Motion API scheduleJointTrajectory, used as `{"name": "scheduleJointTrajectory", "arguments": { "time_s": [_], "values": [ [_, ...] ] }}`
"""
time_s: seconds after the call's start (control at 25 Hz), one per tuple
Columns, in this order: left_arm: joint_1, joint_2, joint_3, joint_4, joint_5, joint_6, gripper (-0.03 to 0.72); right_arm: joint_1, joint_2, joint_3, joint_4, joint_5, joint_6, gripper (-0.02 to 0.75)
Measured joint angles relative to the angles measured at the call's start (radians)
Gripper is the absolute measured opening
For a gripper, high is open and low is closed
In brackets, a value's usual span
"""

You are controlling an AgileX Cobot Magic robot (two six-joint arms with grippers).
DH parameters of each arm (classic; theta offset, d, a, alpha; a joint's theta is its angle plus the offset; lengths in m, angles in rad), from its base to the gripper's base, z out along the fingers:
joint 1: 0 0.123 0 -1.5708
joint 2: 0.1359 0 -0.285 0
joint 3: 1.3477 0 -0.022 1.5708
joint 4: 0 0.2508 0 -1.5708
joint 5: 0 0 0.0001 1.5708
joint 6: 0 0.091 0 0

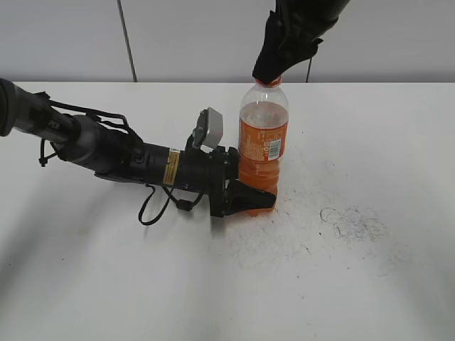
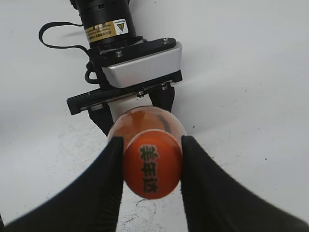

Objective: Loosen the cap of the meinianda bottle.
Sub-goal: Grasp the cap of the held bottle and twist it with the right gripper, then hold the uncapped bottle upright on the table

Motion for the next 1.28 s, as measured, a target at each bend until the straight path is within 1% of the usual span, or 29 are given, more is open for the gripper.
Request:
{"name": "scheduleJointTrajectory", "arguments": {
  "time_s": [0.76, 0.88, 1.12, 1.28],
  "values": [
    [0.000, 0.000, 0.000, 0.001, 0.000, 0.001, 0.550, 0.000, -0.027, 0.002, -0.004, 0.019, -0.018, 0.265],
    [0.000, 0.000, 0.000, 0.001, 0.000, 0.001, 0.550, -0.003, -0.062, 0.002, -0.009, 0.020, 0.020, 0.265],
    [0.000, 0.000, 0.000, 0.001, 0.001, 0.001, 0.550, -0.068, -0.116, 0.008, -0.011, 0.025, 0.193, 0.265],
    [0.000, 0.000, 0.000, 0.001, 0.001, 0.001, 0.550, -0.126, -0.145, 0.090, 0.000, 0.024, 0.251, 0.265]
  ]
}}
